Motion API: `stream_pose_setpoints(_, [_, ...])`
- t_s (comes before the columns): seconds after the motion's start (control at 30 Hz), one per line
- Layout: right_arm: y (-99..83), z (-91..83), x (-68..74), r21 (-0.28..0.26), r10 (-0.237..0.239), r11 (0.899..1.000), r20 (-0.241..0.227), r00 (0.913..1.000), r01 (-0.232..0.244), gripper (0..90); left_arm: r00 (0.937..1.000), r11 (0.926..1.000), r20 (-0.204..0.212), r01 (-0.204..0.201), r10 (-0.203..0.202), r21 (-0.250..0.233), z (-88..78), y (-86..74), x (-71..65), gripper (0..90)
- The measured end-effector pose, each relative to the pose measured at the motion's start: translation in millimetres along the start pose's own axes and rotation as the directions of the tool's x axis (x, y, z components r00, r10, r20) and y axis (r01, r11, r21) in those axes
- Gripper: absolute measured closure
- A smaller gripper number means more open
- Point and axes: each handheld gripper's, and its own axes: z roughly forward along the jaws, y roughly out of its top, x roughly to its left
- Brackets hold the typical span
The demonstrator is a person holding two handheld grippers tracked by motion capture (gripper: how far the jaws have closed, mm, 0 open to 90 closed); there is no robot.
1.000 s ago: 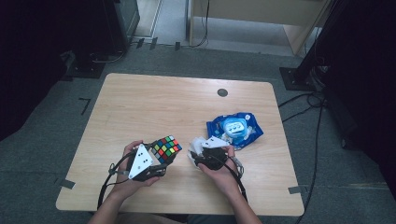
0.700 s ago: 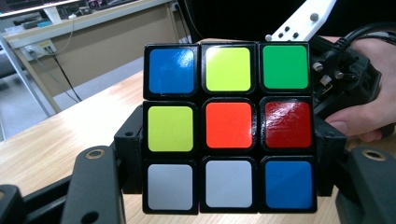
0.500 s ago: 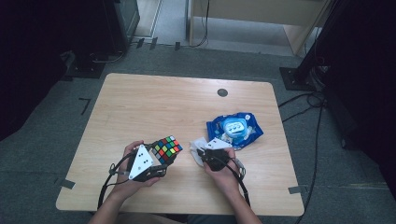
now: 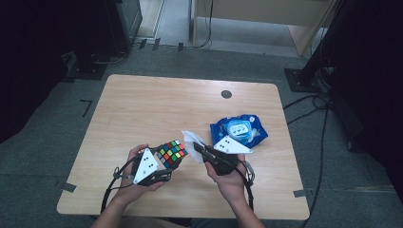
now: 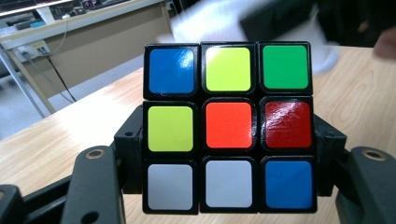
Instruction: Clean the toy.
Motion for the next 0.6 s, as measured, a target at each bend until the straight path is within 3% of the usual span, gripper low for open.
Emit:
stream_pose_setpoints(0.23, [14.8,-9.3,26.9,-0.063,-0.024,0.998,-0.100,0.9947,0.017,88.0,0.9997,0.9999,0.020,-0.013,0.013,0.005,4.5,0.1,-8.4,33.9])
stream_pose_setpoints(0.4, [14.0,-6.3,34.8,-0.068,-0.035,0.997,-0.127,0.9913,0.026,87.9,0.9988,0.9996,0.040,-0.027,0.027,-0.006,5.3,3.6,-16.9,33.9])
stream_pose_setpoints(0.6, [7.8,-0.6,35.6,-0.066,-0.037,0.997,-0.128,0.9911,0.028,87.9,0.9976,0.9989,0.054,-0.044,0.045,-0.019,5.4,8.7,-24.7,33.9])
